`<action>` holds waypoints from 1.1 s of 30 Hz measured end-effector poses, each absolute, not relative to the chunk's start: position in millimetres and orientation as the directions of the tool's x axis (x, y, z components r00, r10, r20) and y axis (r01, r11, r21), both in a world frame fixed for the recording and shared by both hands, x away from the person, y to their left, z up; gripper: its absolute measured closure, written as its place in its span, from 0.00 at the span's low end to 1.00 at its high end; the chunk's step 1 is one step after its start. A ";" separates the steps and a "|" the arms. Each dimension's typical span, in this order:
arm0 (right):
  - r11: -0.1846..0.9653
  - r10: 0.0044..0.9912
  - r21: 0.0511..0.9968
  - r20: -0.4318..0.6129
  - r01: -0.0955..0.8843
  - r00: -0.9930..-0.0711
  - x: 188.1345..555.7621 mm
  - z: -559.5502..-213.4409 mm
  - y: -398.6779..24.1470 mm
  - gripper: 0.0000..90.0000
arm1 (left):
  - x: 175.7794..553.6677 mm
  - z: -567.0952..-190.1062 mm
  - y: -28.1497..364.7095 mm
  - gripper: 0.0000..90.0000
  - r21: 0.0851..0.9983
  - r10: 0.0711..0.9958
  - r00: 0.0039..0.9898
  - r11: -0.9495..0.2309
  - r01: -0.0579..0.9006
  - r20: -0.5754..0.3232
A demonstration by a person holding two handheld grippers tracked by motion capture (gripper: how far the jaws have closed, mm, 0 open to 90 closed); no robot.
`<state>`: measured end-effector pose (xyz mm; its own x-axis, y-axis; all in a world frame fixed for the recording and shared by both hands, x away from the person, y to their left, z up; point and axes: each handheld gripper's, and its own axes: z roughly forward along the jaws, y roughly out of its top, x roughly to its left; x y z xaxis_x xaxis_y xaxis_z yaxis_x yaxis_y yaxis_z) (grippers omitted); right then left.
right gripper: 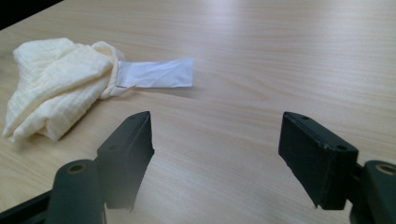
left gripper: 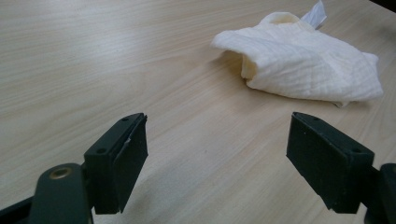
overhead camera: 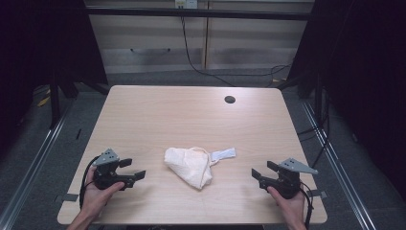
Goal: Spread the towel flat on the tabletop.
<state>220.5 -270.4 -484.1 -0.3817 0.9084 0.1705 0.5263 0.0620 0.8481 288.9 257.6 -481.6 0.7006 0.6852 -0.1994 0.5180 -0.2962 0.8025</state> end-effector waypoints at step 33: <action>0.236 0.713 0.810 0.232 0.538 -0.662 249.0 -457.4 -209.7 0.49 | 284.7 -483.1 251.2 0.22 0.791 0.681 0.709 -0.326 0.517 -0.184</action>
<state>249.0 -209.7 -457.4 -0.6621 0.7126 0.2320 0.5375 0.2358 0.8096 284.7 251.2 -483.1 0.7093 0.6805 -0.1838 0.5175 -0.3256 0.7913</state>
